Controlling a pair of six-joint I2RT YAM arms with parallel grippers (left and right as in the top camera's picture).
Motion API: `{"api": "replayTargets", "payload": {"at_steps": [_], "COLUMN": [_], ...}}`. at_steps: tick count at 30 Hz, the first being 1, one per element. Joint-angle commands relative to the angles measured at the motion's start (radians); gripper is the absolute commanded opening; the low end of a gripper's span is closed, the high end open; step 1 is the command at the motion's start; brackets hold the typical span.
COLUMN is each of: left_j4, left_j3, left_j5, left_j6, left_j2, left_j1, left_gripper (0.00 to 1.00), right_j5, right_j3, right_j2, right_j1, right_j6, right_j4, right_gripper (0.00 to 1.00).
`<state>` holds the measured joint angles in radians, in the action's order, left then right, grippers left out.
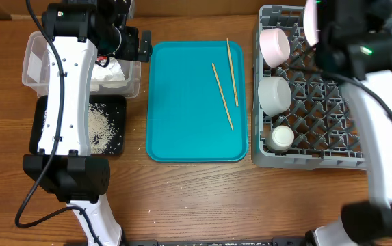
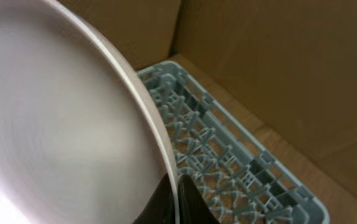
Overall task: Sort waste into correct bins and load items into the dishwasher
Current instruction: 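Lift the plate and stand it upright in the dish rack, then reach the right gripper to the teal tray and grasp one chopstick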
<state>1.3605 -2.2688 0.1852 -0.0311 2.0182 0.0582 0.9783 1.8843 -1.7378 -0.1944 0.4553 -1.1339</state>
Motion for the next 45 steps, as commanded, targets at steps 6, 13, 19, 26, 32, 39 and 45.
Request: {"api": "replayTargets", "payload": {"at_steps": [6, 13, 19, 26, 32, 39, 45], "left_j4": [-0.004, -0.004, -0.004, -0.004, -0.004, -0.004, -0.004], "left_j3": [-0.006, -0.006, -0.006, -0.006, -0.006, -0.006, -0.006], "left_j5": [-0.006, -0.005, -0.005, -0.005, -0.005, -0.005, -0.006], "left_j6": [0.009, 0.009, 0.010, 0.009, 0.009, 0.010, 0.009], "left_j2": [-0.011, -0.011, -0.011, -0.011, -0.011, -0.011, -0.011], "left_j1": [-0.005, -0.005, -0.005, -0.005, -0.005, -0.005, -0.005], "left_gripper": [1.00, 1.00, 1.00, 1.00, 1.00, 1.00, 1.00], "right_j5": [0.285, 0.284, 0.054, -0.104, -0.345, -1.207, -1.133], "right_j3": [-0.204, -0.254, -0.255, -0.255, -0.159, 0.080, 0.055], "right_j2": [-0.112, -0.120, -0.120, -0.120, -0.113, -0.110, -0.180], "right_j1": [0.001, 0.007, 0.007, 0.007, 0.005, -0.032, -0.175], "right_j6": [-0.067, -0.068, -0.147, -0.149, -0.166, -0.279, -0.286], "right_j4": [0.165, 0.219, 0.221, 0.225, 0.173, 0.170, 0.225], "right_gripper": [0.04, 0.04, 0.04, 0.84, 1.00, 0.99, 0.88]}}
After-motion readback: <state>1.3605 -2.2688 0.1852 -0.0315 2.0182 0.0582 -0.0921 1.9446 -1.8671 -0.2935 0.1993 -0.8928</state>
